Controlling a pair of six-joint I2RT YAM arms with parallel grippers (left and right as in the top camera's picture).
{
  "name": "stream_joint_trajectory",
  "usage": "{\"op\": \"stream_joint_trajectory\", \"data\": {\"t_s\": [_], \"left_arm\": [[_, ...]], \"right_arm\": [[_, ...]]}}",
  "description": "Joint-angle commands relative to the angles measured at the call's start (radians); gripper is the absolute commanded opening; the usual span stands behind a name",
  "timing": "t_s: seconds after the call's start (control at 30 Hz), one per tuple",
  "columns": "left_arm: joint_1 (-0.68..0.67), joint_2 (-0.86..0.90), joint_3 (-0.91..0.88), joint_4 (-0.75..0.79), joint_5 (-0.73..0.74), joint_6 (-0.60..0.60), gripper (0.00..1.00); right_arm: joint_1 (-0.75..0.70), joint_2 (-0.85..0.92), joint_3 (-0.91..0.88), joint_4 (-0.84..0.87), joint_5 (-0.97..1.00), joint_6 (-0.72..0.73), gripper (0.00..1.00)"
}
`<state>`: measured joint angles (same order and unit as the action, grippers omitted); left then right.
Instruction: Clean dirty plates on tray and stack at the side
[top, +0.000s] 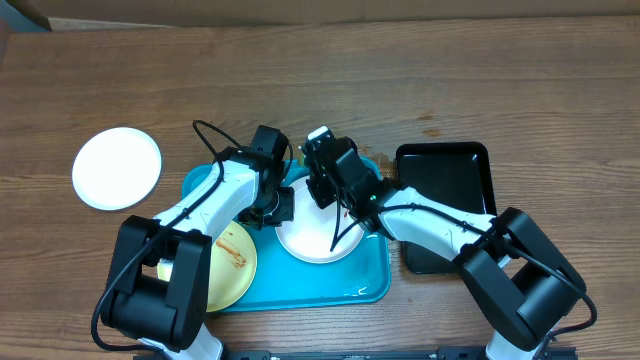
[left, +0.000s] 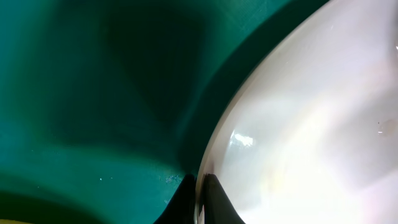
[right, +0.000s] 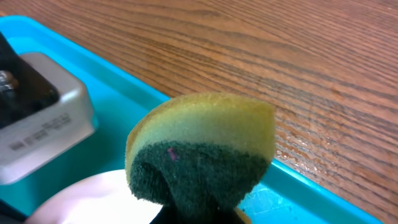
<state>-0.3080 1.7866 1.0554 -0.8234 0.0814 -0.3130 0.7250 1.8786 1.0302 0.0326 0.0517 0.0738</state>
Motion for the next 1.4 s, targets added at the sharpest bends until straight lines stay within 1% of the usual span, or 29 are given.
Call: {"op": "stream_joint_trajectory", "data": {"t_s": [0.0, 0.17, 0.27, 0.57, 0.77, 0.83, 0.93, 1.17, 1.3, 1.37], "left_arm": [[-0.005, 0.011, -0.01, -0.011, -0.056, 0.022, 0.04], [-0.005, 0.011, -0.01, -0.011, -0.056, 0.022, 0.04], [-0.005, 0.011, -0.01, -0.011, -0.056, 0.021, 0.04], [-0.005, 0.011, -0.01, -0.006, -0.057, 0.021, 0.04], [-0.005, 0.011, -0.01, -0.006, -0.064, 0.017, 0.04], [-0.005, 0.011, -0.01, -0.006, -0.075, -0.016, 0.04], [-0.005, 0.011, -0.01, -0.003, -0.093, -0.059, 0.04], [-0.005, 0.011, -0.01, 0.01, -0.092, -0.094, 0.04], [-0.005, 0.011, -0.01, 0.013, -0.092, -0.095, 0.04], [-0.005, 0.011, -0.01, 0.013, -0.092, -0.095, 0.04]], "right_arm": [[-0.013, -0.002, -0.035, 0.071, 0.062, -0.024, 0.04], [-0.015, 0.013, -0.061, 0.138, 0.083, -0.054, 0.04], [-0.015, 0.047, -0.061, 0.138, 0.083, -0.087, 0.04], [-0.012, 0.063, -0.061, 0.11, 0.086, -0.079, 0.04], [-0.012, 0.063, -0.061, 0.047, 0.182, -0.082, 0.04], [-0.012, 0.05, -0.061, 0.012, 0.217, -0.082, 0.04], [-0.012, 0.013, -0.061, -0.034, 0.217, -0.082, 0.04], [-0.012, -0.058, -0.061, -0.112, 0.217, -0.077, 0.04], [-0.012, -0.057, -0.061, -0.131, 0.208, -0.074, 0.04], [-0.012, -0.068, -0.058, -0.107, 0.209, -0.074, 0.04]]}}
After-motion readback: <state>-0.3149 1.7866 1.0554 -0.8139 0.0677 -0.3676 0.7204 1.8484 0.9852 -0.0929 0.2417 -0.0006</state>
